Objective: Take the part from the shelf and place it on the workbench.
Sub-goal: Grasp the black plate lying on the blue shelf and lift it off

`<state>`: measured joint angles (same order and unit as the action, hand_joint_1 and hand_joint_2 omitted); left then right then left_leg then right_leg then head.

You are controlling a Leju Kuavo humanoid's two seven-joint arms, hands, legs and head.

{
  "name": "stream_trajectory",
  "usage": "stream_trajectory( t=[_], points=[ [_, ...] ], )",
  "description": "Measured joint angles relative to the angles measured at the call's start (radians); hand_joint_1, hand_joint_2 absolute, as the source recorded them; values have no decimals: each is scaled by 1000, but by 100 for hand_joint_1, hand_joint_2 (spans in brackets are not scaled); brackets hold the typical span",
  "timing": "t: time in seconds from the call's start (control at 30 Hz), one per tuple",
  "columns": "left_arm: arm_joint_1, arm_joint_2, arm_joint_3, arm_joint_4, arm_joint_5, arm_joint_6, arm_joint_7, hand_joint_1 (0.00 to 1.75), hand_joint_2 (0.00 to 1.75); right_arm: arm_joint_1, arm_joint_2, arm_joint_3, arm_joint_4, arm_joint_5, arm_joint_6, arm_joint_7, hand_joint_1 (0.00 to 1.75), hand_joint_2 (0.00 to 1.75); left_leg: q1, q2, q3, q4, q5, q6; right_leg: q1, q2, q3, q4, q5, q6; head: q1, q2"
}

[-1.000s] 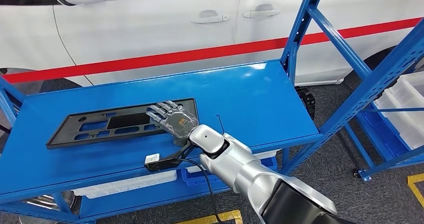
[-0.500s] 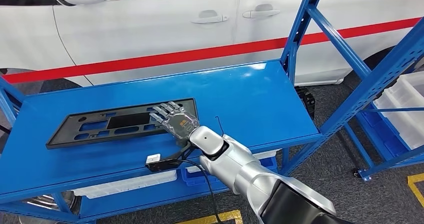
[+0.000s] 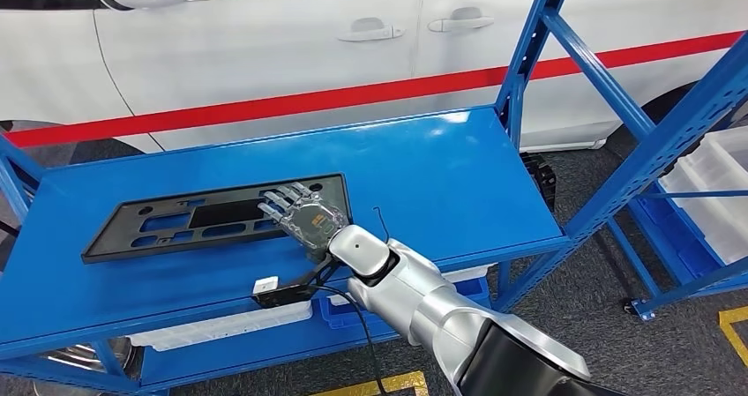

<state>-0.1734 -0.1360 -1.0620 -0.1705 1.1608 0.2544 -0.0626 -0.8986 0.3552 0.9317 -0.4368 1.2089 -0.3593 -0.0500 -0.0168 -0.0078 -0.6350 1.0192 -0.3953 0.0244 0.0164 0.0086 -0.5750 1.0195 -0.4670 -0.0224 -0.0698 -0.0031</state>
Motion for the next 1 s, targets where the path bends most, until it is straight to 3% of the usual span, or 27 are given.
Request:
stream_trajectory(
  t=[0.77, 0.9, 1.0],
  points=[
    [-9, 0, -22, 0, 6, -27, 5, 0, 0, -1, 0, 11, 3, 42, -53, -19, 0, 175, 0, 0, 0, 0, 0, 0, 0, 0, 0, 0, 0, 0, 0, 0],
    [-9, 1, -20, 0, 30, -68, -19, 0, 0, -1, 0, 11, 4, 40, -53, -34, 0, 175, -6, 0, -1, 2, -8, 10, -3, 0, 2, -3, 0, 8, 0, 0],
    [-9, 1, -19, 0, 39, -71, -25, 0, 0, -3, 0, 11, 5, 39, -53, -41, 0, 175, 0, 0, 8, -10, -10, 19, -2, 0, 0, 14, 5, 17, 0, 0]
  ],
)
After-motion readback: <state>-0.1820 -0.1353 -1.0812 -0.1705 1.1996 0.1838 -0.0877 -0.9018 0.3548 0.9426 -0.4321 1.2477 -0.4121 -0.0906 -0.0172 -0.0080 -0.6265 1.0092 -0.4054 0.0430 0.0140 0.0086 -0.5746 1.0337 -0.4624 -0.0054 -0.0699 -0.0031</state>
